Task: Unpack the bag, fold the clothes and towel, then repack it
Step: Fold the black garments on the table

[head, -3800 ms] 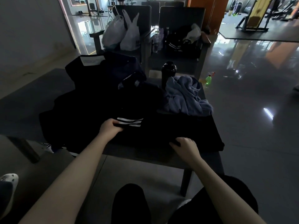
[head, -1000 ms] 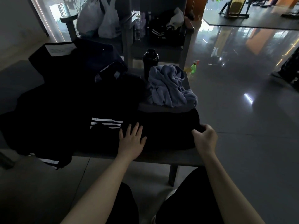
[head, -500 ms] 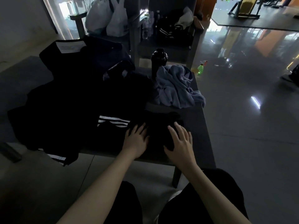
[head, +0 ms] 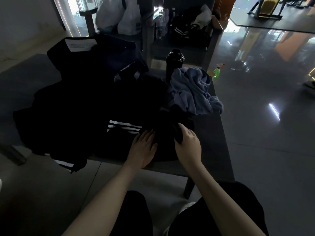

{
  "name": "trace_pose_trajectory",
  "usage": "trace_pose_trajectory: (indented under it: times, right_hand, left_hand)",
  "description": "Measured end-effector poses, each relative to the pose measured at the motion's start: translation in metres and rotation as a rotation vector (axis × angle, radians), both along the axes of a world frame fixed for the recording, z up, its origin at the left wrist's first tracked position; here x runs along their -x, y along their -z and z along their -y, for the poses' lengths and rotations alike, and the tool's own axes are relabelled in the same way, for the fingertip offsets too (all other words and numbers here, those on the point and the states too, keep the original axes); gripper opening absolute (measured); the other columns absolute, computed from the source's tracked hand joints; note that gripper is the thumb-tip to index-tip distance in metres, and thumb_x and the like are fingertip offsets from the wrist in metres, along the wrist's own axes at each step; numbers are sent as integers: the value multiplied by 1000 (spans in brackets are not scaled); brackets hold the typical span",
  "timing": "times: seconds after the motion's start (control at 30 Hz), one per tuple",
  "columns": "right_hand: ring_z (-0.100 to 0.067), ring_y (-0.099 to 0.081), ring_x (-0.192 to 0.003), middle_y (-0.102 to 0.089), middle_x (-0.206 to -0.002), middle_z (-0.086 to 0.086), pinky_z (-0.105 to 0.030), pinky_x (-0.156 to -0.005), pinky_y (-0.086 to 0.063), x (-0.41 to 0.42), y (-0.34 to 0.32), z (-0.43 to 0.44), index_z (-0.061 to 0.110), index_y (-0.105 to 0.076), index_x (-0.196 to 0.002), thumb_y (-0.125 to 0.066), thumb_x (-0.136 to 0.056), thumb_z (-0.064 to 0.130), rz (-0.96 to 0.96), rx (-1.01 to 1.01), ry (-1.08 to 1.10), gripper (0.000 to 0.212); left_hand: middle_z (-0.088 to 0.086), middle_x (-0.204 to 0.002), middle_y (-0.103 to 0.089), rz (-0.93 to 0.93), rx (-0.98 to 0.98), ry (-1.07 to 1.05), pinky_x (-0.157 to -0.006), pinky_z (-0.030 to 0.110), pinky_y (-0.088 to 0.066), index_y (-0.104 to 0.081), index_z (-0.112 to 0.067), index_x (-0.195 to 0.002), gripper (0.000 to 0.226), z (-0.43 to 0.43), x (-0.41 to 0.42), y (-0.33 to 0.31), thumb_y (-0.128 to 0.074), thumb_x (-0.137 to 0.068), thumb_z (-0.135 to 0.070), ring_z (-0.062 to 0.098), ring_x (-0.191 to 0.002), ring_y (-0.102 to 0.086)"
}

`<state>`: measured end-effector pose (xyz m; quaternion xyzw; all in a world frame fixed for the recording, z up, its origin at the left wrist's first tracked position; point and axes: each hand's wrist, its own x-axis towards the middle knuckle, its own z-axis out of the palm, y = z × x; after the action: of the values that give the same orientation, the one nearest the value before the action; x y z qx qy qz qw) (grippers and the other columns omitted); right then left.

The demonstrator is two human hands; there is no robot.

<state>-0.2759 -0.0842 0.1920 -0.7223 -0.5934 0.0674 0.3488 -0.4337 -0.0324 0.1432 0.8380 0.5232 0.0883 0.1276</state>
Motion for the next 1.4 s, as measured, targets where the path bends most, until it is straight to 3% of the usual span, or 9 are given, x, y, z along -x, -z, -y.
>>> trace_pose_trajectory:
  times: [0.13, 0.2, 0.43, 0.63, 0.77, 0.93, 1.17, 1.3, 1.4]
  right_hand:
    - [-24, -49, -125, -58, -132, -3, -39, -103, -37, 10, 14, 4, 13, -49, -136, -60, -87, 22, 147, 156, -55, 51]
    - [-24, -48, -126, -57, -133, -1, -38, -103, -35, 8, 19, 6, 15, -47, -137, -60, -87, 24, 206, 207, -43, 52]
    - [-28, -44, -128, -46, -144, -4, -41, -99, -38, 26, 3, -6, 19, -39, -142, -57, -90, 32, 138, 171, 33, 57]
    - [-25, -16, -143, -16, -158, -1, -45, -113, -18, 35, 15, -8, 34, -20, -149, -33, -84, 75, 367, 589, -235, 78]
    - [-21, -29, -136, -37, -149, 4, -40, -107, -25, 18, -1, -18, 33, -47, -138, -37, -95, 55, 254, 334, -242, 49]
    - [-21, 4, -147, 0, -160, 5, -53, -115, 3, -2, 11, -39, 37, -19, -149, -35, -94, 58, 435, 463, -320, 61]
    - [-27, -11, -144, -7, -160, 4, -51, -110, -22, -14, 16, -21, 40, -10, -149, -27, -88, 71, 439, 641, -182, 71]
    - [-30, -17, -140, -14, -158, 0, -50, -103, -30, -19, 11, -4, 37, -15, -150, -29, -86, 74, 480, 654, -120, 75]
    - [-30, -22, -136, -20, -155, -1, -46, -99, -36, -23, 10, 7, 36, -16, -149, -31, -85, 75, 508, 667, -81, 77]
  left_hand:
    - [5, -151, -36, 266, 142, -20, -114, 26, -15, -35, -13, -146, 52, -10, 13, -14, -34, -97, -30, 20, -142, -27]
    - [0, -156, -27, 112, 8, -80, -118, 33, -8, -29, -17, -149, 51, -16, 26, -14, -38, -100, -28, 16, -145, -18]
    - [-8, -160, -12, -141, -36, -132, -117, 41, -4, -21, -23, -151, 85, -10, 46, 8, 10, -78, -54, 15, -148, -4]
    - [-10, -160, -10, -139, -19, -129, -117, 38, -4, -18, -24, -152, 85, -14, 45, 8, 11, -79, -56, 14, -148, -3]
    - [-9, -160, -9, -168, -27, -114, -117, 37, -2, -16, -23, -152, 77, -12, 45, 5, 4, -85, -54, 14, -148, -2]
    - [-10, -160, -9, -149, -4, -10, -117, 37, -1, -17, -24, -152, 86, -17, 49, 5, 11, -76, -55, 13, -147, -3]
    - [-13, -159, -9, -221, -34, 174, -117, 37, -1, -17, -26, -152, 82, -35, 52, -2, 8, -80, -58, 12, -148, -1]
    - [2, -143, -47, -140, -234, 100, -110, 47, -31, -49, -15, -137, 45, -29, 36, -14, -45, -94, -29, 23, -134, -40]
    - [2, -116, -63, 154, -392, 119, -91, 39, -46, -64, -13, -116, 38, -4, 19, -31, -42, -85, -19, 22, -110, -57]
